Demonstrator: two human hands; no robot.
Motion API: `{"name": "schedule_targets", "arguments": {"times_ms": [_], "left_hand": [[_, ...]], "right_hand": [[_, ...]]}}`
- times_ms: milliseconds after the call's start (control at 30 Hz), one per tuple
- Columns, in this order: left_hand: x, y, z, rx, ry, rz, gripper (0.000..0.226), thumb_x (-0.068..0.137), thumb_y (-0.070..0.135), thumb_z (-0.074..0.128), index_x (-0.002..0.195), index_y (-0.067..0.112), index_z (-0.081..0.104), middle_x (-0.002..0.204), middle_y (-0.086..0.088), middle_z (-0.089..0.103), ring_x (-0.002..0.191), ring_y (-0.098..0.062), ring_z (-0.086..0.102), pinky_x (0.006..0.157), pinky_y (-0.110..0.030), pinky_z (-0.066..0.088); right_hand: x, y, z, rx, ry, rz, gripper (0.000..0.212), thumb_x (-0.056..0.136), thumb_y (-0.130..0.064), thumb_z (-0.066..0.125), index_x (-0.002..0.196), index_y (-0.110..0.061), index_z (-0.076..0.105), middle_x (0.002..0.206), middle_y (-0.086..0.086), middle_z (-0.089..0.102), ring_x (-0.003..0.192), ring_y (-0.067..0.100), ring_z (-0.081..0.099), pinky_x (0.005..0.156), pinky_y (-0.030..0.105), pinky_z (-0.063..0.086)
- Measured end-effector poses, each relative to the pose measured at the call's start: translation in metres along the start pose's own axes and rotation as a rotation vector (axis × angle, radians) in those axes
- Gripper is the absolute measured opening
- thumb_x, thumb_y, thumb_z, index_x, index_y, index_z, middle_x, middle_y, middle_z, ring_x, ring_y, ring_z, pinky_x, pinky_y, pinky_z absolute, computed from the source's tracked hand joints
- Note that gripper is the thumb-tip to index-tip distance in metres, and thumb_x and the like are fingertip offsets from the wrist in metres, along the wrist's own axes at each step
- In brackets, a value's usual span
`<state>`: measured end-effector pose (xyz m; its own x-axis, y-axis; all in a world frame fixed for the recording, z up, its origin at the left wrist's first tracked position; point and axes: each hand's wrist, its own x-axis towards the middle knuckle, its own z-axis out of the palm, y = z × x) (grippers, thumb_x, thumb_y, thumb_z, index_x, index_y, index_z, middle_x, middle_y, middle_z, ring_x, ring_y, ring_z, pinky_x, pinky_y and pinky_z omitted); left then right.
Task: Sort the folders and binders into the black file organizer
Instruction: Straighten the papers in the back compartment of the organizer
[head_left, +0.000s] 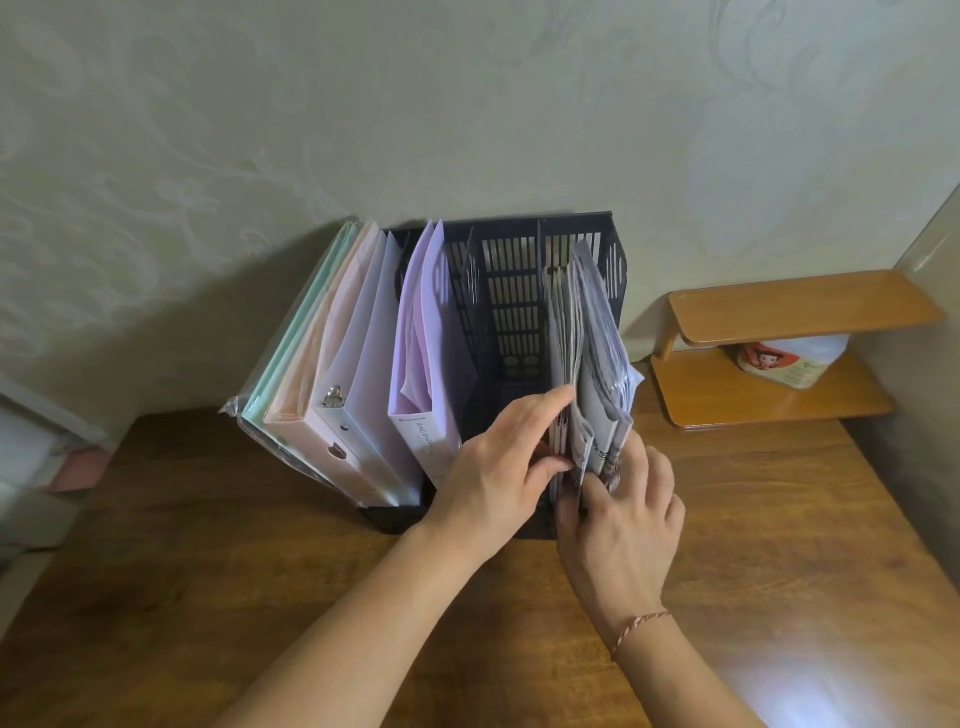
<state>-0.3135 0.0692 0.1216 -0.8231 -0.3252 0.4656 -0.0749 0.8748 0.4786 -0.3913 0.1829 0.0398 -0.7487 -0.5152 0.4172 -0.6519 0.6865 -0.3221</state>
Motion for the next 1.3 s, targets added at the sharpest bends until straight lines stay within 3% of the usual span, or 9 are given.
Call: {"name": "schedule_targets", "arguments": {"times_ms": [133,200,300,467,567,700,967,1167,1300], "left_hand": [[0.004,0.001,-0.005,0.065,0.005,0.055,0.070,0.083,0.020,0.074,0.143,0.022,0.038,0.137,-0.002,0.043,0.104,-0.011,0.055,0.077,-0.037,0.060],[0.005,0.002,-0.007,0.085,-0.006,0.079,0.062,0.084,0.031,0.071,0.139,0.018,0.045,0.145,-0.002,0.037,0.102,-0.006,0.052,0.082,-0.031,0.058],[0.002,0.004,-0.007,0.050,0.019,0.078,0.058,0.086,0.035,0.068,0.136,0.010,0.052,0.148,-0.003,0.042,0.122,-0.013,0.055,0.096,-0.031,0.051],[0.002,0.006,-0.011,0.036,0.115,0.060,0.042,0.089,0.022,0.067,0.126,0.004,0.062,0.137,-0.007,0.056,0.124,-0.017,0.056,0.104,-0.031,0.048],[0.003,0.010,-0.014,0.084,0.077,0.046,0.045,0.090,0.033,0.067,0.127,0.008,0.062,0.138,-0.003,0.055,0.124,-0.015,0.056,0.099,-0.030,0.051],[0.006,0.014,-0.016,0.113,0.081,0.046,0.043,0.092,0.035,0.062,0.126,0.010,0.062,0.138,-0.001,0.055,0.123,-0.015,0.057,0.095,-0.034,0.055],[0.010,0.017,-0.016,0.184,0.127,0.115,0.037,0.089,0.033,0.070,0.118,0.011,0.067,0.125,-0.001,0.063,0.110,-0.017,0.063,0.085,-0.033,0.058],[0.015,0.021,-0.016,0.188,0.120,0.102,0.031,0.087,0.032,0.072,0.110,0.012,0.071,0.120,0.000,0.066,0.103,-0.017,0.065,0.079,-0.031,0.058],[0.015,0.020,-0.017,0.147,0.115,0.082,0.026,0.086,0.023,0.075,0.106,0.007,0.070,0.117,-0.004,0.066,0.104,-0.018,0.065,0.084,-0.032,0.058]], "right_hand": [[-0.025,0.006,0.007,-0.031,-0.151,-0.027,0.030,0.078,-0.038,0.056,0.100,-0.022,0.069,0.154,0.015,0.028,0.138,0.042,0.024,0.094,0.056,0.036],[-0.034,0.011,0.010,-0.034,-0.198,-0.039,0.037,0.075,-0.035,0.060,0.109,-0.022,0.068,0.155,0.017,0.026,0.139,0.043,0.023,0.099,0.059,0.034],[-0.047,0.017,0.008,0.002,-0.209,-0.068,0.044,0.072,-0.032,0.064,0.115,-0.023,0.066,0.155,0.016,0.027,0.140,0.041,0.025,0.100,0.058,0.035],[-0.035,0.023,-0.001,0.287,0.089,0.019,0.015,0.080,-0.023,0.068,0.095,-0.020,0.072,0.126,0.008,0.054,0.111,0.030,0.050,0.072,0.042,0.050],[-0.018,0.018,-0.005,0.329,0.242,0.062,0.006,0.083,-0.023,0.070,0.087,-0.020,0.073,0.109,0.007,0.060,0.092,0.024,0.055,0.052,0.031,0.047],[-0.017,0.017,-0.001,0.331,0.316,-0.014,0.008,0.086,-0.028,0.068,0.086,-0.021,0.072,0.089,0.000,0.062,0.074,0.016,0.053,0.048,0.025,0.039],[-0.030,0.027,0.009,0.343,0.094,0.114,0.021,0.087,-0.043,0.060,0.089,-0.027,0.073,0.069,-0.014,0.065,0.048,0.003,0.050,0.041,0.013,0.030],[-0.023,0.024,0.016,0.250,-0.027,0.160,0.013,0.079,-0.035,0.075,0.088,-0.026,0.076,0.064,-0.009,0.070,0.046,0.014,0.061,0.039,0.019,0.037],[-0.021,0.019,0.018,0.257,-0.065,0.103,0.005,0.079,-0.029,0.076,0.075,-0.028,0.073,0.043,-0.007,0.057,0.033,0.013,0.050,0.035,0.017,0.032]]}}
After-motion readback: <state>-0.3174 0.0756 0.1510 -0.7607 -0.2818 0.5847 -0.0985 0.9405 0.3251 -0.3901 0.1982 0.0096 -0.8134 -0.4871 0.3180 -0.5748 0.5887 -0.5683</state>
